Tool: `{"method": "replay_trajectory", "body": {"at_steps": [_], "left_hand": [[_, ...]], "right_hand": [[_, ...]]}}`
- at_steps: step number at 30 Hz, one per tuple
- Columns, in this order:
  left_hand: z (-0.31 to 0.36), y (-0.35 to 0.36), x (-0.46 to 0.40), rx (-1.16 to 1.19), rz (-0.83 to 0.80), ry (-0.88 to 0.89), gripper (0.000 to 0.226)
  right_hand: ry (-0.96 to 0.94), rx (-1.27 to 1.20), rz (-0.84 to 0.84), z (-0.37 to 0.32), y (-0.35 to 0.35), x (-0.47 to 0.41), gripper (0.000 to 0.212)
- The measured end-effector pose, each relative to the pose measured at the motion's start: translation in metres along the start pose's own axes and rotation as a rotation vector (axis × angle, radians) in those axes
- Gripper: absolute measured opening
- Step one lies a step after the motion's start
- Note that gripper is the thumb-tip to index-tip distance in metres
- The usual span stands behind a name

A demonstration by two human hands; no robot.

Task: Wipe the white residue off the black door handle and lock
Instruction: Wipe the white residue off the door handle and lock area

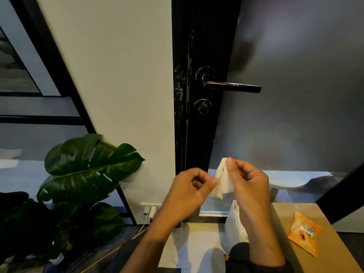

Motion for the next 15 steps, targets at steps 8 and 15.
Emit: {"method": "replay_trajectory", "body": {"at_steps": [8, 15], "left_hand": [[0.012, -0.059, -0.014, -0.043, 0.101, 0.046, 0.014], [0.026, -0.087, -0.025, -0.296, 0.082, 0.128, 0.025]], "right_hand": [[-0.012, 0.218, -0.248, -0.005, 0.002, -0.011, 0.006], [0.067, 0.327, -0.561, -0.008, 0.008, -0.024, 0.020]]}}
Point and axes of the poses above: each hand's wrist, its own x-axis away from the middle knuckle, its own y-axis out of the palm, z = x × y, the point moved 9 cm from there along -x, towards the middle knuckle, and after that the axes turned 4 degrees about -z, right-handed, at the moved point
